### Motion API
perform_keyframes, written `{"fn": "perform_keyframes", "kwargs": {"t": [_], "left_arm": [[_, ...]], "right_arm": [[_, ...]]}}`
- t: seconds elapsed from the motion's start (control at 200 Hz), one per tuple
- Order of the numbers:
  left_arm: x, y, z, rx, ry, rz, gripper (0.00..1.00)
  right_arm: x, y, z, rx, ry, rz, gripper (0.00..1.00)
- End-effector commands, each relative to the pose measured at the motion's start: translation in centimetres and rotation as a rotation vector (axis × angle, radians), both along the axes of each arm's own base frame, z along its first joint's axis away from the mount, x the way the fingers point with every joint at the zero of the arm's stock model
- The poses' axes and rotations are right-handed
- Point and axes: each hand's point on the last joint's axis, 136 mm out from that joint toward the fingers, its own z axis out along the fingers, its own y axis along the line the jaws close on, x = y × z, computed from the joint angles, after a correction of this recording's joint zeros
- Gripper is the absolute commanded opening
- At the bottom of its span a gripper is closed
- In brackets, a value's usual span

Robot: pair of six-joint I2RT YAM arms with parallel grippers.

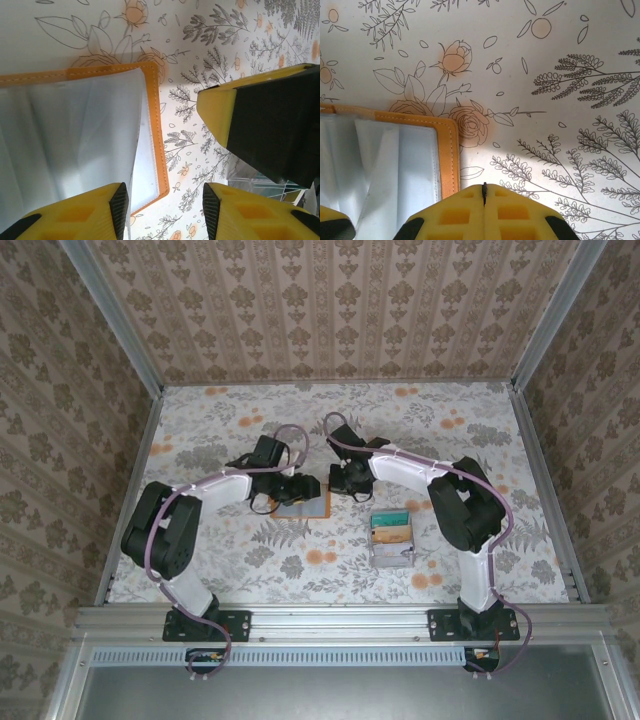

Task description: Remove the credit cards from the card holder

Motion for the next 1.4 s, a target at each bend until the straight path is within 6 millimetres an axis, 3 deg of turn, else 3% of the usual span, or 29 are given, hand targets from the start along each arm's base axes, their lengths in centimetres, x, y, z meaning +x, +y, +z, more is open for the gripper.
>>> {"fn": "perform_keyframes", "kwargs": {"t": [0.0, 0.25, 0.37, 0.825, 1.155, 1.395], "left_arm": [[0.5, 1.6, 0.7, 0.014, -0.020, 0.037, 0.46], [0.7, 7.2, -1.1, 0.093, 0.026, 0.170, 0.46], [0.1, 8.1, -2.2, 0.107, 0.055, 0.183, 0.46], [-0.3, 8.5, -3.6, 0.140, 0.088, 0.179, 0.46], [-1.0, 7.5, -4.4, 0.133, 0.116, 0.141, 0.46], [-1.1, 5.6, -3.9, 0.100, 0.107, 0.092, 0.46]], "right_arm": [[-0.1, 0.5, 0.0, 0.018, 0.011, -0.005, 0.00], [-0.4, 1.5, -0.9, 0.014, 0.040, 0.026, 0.00], [-0.6, 1.7, -1.3, 0.012, 0.046, 0.032, 0.00], [-1.2, 2.2, -2.5, 0.004, 0.080, 0.052, 0.00], [-1.3, 2.6, -2.9, 0.007, 0.089, 0.058, 0.00], [-1.4, 2.8, -3.0, 0.013, 0.096, 0.062, 0.00]]}}
